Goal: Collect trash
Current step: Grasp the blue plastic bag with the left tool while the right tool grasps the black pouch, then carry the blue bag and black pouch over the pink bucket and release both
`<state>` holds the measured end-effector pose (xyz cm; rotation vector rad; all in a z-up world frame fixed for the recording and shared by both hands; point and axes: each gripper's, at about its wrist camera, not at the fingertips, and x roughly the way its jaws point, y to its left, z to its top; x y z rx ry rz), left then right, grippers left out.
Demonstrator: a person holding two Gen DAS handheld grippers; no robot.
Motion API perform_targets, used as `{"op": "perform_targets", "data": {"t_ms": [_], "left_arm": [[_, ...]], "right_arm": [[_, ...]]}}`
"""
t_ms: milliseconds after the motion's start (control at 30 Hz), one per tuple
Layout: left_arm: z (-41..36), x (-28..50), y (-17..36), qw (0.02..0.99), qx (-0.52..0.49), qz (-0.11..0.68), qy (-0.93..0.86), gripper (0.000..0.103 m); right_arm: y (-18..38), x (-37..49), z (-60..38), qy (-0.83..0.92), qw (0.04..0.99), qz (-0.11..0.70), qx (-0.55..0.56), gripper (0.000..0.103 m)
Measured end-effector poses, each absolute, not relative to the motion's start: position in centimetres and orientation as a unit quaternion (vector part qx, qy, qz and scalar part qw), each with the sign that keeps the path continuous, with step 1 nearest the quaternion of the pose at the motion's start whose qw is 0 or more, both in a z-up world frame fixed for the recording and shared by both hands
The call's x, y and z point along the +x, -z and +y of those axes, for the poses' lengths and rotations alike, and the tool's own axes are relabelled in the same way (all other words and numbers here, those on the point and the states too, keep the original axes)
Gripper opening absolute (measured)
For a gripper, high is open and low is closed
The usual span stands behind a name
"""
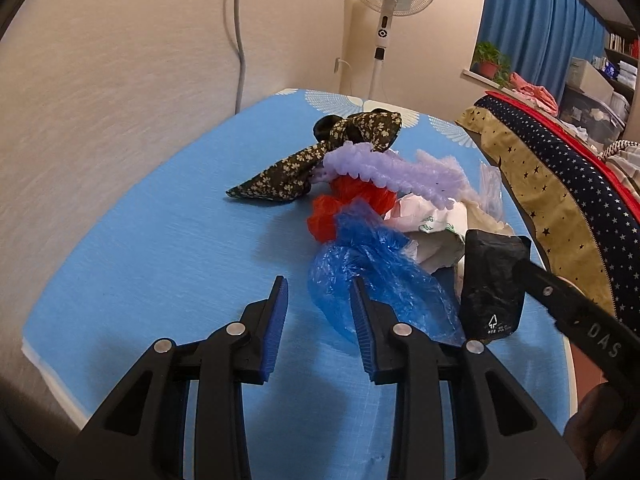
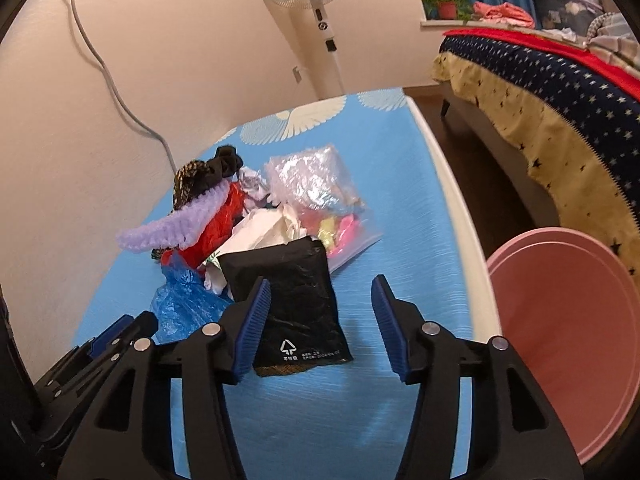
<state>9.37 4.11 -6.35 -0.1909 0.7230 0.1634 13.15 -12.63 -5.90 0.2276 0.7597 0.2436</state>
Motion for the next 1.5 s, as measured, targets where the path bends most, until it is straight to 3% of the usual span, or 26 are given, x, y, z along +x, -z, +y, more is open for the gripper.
{"op": "perform_targets", "data": {"t_ms": [300,467,633,933,1500], "left_arm": [[4.4,10.2,7.2,0.922,-0.114,0.364,-0.071,0.031],[4.6,10.2,7.2,0.922,-0.119,0.364,-0.065,0.009],[5.0,10.3,6.9,0.921,-0.125,0.363,-0.067,0.001],[3.9,9.4,4.8,0.935,-0.101,0.334,-0.061,0.000],[2.1,5.7,1.2,0.952,-0.069,0.295,-0.037,0.000]], "right_arm": [[7.3,14.0,-12.5,-0.140,0.901,0.387,0.138,0.049],[7.1,13.9,-12.0,-0.157,0.899,0.388,0.129,0.024],[6.4,13.4,-12.0,-0.165,0.901,0.381,0.128,0.011],[3.1,11.3,-11.9,-0.171,0.919,0.339,0.109,0.002],[-2.1,5.8,-15.0,-0.115,0.949,0.288,0.058,0.001]]}}
